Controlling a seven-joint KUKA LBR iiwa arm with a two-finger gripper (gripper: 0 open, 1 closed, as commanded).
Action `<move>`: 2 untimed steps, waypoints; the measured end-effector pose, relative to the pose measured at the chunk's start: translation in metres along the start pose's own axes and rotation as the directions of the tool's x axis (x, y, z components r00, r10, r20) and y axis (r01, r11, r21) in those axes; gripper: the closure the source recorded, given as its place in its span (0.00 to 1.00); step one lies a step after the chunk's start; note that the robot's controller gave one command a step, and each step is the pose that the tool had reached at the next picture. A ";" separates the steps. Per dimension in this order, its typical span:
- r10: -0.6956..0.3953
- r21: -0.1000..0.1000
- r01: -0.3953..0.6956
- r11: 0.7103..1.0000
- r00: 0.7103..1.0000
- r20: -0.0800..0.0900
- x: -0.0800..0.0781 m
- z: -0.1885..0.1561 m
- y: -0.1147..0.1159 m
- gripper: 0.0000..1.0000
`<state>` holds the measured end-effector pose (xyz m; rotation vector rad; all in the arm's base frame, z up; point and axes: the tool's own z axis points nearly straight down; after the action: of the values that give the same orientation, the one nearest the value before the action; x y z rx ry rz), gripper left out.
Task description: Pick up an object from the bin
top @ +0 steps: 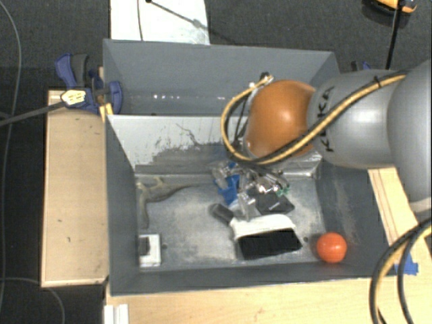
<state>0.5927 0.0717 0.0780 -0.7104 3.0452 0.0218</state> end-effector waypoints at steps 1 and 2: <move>-0.081 0.009 0.081 0.997 0.997 0.000 -0.002 0.005 0.004 1.00; -0.080 0.009 0.080 0.997 0.997 0.000 -0.002 0.005 0.004 1.00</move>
Offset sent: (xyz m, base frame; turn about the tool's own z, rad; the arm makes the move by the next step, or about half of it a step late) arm 0.0000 0.0000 0.0000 0.0000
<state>0.5923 0.0760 0.0735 -0.8309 3.0116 0.0078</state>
